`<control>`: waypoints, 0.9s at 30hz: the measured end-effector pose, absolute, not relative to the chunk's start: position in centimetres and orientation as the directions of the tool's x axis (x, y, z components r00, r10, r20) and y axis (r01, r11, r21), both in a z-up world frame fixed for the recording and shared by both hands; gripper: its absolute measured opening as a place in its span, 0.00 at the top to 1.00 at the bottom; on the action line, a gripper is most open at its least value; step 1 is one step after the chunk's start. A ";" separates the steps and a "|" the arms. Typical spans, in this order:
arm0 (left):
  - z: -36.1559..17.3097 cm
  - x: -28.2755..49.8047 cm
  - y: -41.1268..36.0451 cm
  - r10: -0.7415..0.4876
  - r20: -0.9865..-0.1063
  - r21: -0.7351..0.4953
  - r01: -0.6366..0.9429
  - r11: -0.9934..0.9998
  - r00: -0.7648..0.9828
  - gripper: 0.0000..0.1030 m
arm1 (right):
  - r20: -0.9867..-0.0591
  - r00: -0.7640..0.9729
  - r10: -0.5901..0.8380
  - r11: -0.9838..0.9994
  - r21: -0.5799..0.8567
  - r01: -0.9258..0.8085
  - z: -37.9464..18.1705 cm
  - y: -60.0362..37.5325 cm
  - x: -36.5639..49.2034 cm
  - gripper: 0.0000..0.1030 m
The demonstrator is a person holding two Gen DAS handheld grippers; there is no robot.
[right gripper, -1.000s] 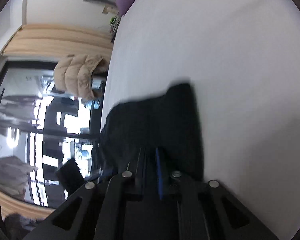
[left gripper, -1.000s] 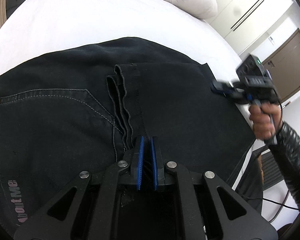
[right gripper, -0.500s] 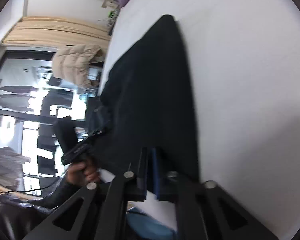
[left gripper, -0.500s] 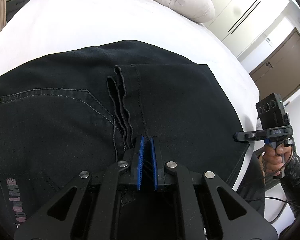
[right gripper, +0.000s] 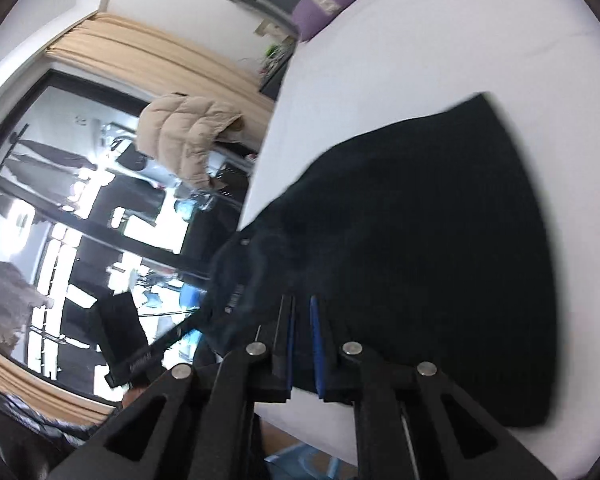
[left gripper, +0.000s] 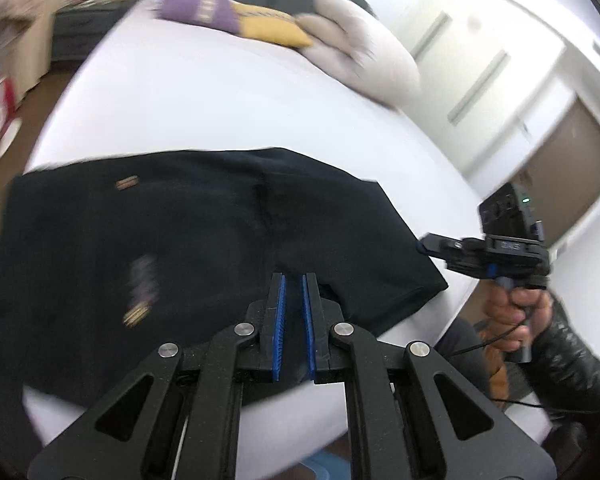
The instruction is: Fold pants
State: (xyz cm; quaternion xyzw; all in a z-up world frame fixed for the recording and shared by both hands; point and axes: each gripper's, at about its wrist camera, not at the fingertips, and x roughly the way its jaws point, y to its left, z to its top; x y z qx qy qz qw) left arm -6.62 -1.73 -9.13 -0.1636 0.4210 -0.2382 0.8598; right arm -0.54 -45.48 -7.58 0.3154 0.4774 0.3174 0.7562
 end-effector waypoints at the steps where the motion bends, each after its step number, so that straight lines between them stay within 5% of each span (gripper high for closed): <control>1: -9.3 -7.5 -0.2 -0.533 -0.647 -0.497 0.229 0.837 0.545 0.92 | -0.521 0.332 0.786 0.594 0.785 -0.176 -7.9 -44.3 0.2 0.91; 3: -9.9 -9.0 3.6 -0.492 -0.656 -0.538 0.102 0.837 0.572 0.88 | -0.521 0.318 0.792 0.585 0.797 -0.150 -8.7 -42.6 1.7 0.89; 4: -10.3 -9.8 5.5 -0.472 -0.658 -0.563 0.033 0.826 0.587 0.84 | -0.527 0.317 0.788 0.585 0.802 -0.121 -9.2 -41.9 2.5 0.78; 5: -10.7 -10.4 7.0 -0.457 -0.656 -0.583 -0.020 0.812 0.600 0.72 | -0.525 0.319 0.789 0.579 0.809 -0.102 -9.6 -41.6 2.9 0.60; 6: -11.2 -11.1 8.6 -0.440 -0.653 -0.607 -0.079 0.791 0.617 0.43 | -0.511 0.328 0.794 0.562 0.824 -0.077 -9.9 -41.0 3.5 0.51; 8: -12.3 -12.8 11.0 -0.410 -0.629 -0.658 -0.171 0.734 0.661 0.18 | -0.498 0.347 0.795 0.547 0.835 -0.055 -10.2 -40.6 3.6 0.42; 15: -16.5 -12.5 13.3 -0.569 -0.537 -0.831 -0.273 0.485 0.622 0.17 | -0.454 0.315 0.834 0.504 0.858 -0.098 -9.3 -38.7 3.6 0.51; 22: -18.9 -12.0 15.6 -0.588 -0.409 -0.912 -0.287 0.293 0.698 0.18 | -0.460 0.260 0.849 0.498 0.861 -0.104 -9.5 -38.3 3.7 0.54; 25: -20.2 -11.3 16.5 -0.580 -0.385 -0.922 -0.317 0.220 0.718 0.28 | -0.477 0.236 0.847 0.514 0.848 -0.127 -8.9 -37.5 4.0 0.54; 27: -20.4 -10.7 16.9 -0.573 -0.391 -0.920 -0.326 0.219 0.720 0.48 | -0.498 0.222 0.838 0.533 0.835 -0.141 -8.6 -37.0 4.4 0.56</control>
